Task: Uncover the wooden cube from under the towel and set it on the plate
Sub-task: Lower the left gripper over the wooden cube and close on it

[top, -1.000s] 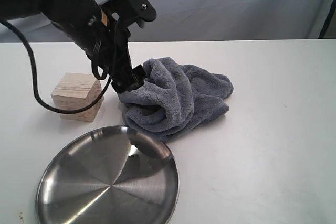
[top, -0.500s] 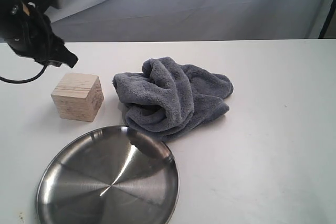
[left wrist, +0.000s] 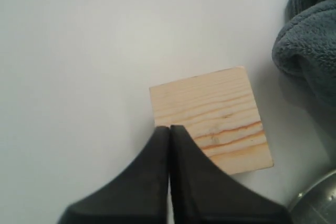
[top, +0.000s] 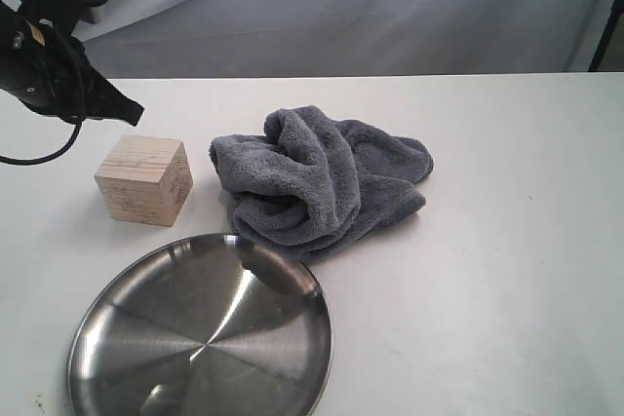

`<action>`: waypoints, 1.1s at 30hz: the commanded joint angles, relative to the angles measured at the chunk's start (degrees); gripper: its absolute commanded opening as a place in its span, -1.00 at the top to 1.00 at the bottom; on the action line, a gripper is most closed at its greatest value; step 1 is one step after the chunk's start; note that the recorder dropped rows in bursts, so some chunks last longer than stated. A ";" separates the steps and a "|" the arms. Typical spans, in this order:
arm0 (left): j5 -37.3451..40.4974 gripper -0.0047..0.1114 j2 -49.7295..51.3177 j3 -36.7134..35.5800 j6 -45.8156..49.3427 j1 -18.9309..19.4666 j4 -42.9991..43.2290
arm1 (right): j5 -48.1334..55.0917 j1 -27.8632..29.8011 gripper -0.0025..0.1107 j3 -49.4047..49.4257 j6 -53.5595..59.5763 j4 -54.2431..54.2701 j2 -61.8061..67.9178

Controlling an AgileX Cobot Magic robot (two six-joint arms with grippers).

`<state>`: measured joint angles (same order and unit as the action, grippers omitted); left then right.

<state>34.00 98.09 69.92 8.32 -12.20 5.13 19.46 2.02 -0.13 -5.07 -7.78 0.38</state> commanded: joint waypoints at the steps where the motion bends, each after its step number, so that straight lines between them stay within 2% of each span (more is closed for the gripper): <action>1: -0.82 0.86 0.74 -0.35 -0.41 0.14 -0.30 | -0.71 -0.25 0.96 0.13 0.26 0.20 -0.38; 4: 1.49 0.73 2.09 -0.35 -0.49 0.14 -2.67 | -0.71 -0.25 0.96 0.13 0.26 0.20 -0.38; 6: 3.58 0.63 3.23 -0.35 3.24 0.14 -6.22 | -0.71 -0.25 0.96 0.13 0.26 0.20 -0.38; 10: -0.98 0.50 4.58 -0.35 4.19 0.14 -10.79 | -0.71 -0.25 0.96 0.13 0.26 0.20 -0.38; 21: -1.15 0.49 4.58 -0.35 4.19 0.14 -10.79 | -0.71 -0.25 0.96 0.13 0.26 0.20 -0.38; 24: 0.10 0.40 4.58 -0.35 4.19 0.14 -10.79 | -0.71 -0.25 0.96 0.13 0.26 0.20 -0.38; 27: 0.36 0.13 4.58 -0.35 4.19 0.14 -10.68 | -0.71 -0.25 0.96 0.13 0.26 0.20 -0.38; 30: 0.60 -0.36 4.58 -0.35 4.19 0.14 -10.68 | -0.71 -0.25 0.96 0.13 0.26 0.20 -0.38; 32: 0.45 -0.78 4.58 -0.35 4.19 0.14 -10.68 | -0.71 -0.25 0.96 0.13 0.26 0.20 -0.38; 33: 0.63 -0.89 4.58 -0.35 4.19 0.14 -10.68 | -0.71 -0.25 0.96 0.13 0.26 0.20 -0.38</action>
<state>34.40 102.85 69.55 12.18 -12.20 -5.05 19.46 2.02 -0.13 -5.07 -7.78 0.38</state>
